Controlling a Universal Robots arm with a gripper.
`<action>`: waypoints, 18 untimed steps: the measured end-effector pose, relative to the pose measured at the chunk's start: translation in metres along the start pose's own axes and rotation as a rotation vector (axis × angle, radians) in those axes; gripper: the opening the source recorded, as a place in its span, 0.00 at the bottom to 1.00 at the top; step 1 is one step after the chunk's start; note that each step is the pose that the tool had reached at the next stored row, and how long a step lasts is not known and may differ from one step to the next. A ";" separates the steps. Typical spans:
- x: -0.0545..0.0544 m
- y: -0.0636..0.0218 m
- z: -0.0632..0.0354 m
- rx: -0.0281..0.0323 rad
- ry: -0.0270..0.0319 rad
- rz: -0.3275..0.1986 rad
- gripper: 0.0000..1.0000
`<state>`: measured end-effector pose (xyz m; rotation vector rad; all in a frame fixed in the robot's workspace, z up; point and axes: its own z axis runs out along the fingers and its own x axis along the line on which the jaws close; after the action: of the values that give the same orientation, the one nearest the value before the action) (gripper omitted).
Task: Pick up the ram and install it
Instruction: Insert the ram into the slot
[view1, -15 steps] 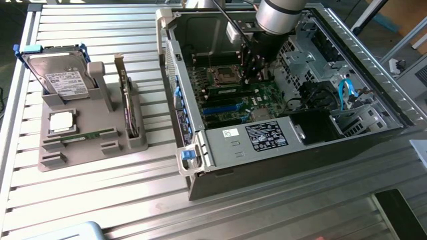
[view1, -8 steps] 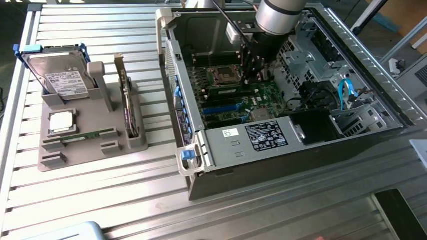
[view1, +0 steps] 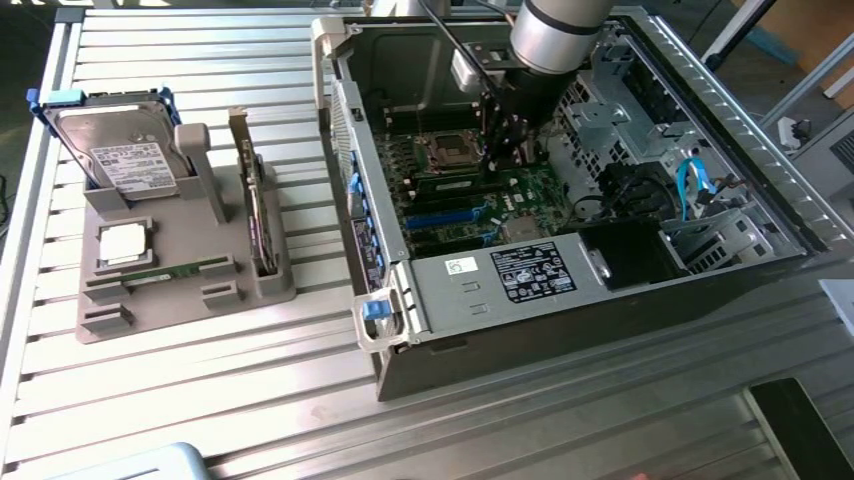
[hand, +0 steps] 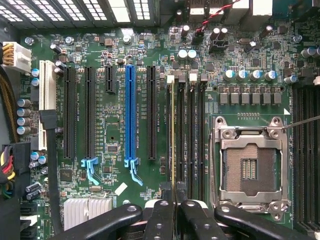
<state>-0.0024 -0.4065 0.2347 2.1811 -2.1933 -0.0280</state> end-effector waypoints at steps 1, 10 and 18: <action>0.000 0.0000 0.0004 0.0001 -0.0001 0.000 0.12; 0.000 -0.0001 0.0024 0.0004 0.0000 0.000 0.12; 0.000 -0.0001 0.0025 0.0004 0.0007 0.000 0.32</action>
<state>-0.0024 -0.4065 0.2323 2.1809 -2.1933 -0.0268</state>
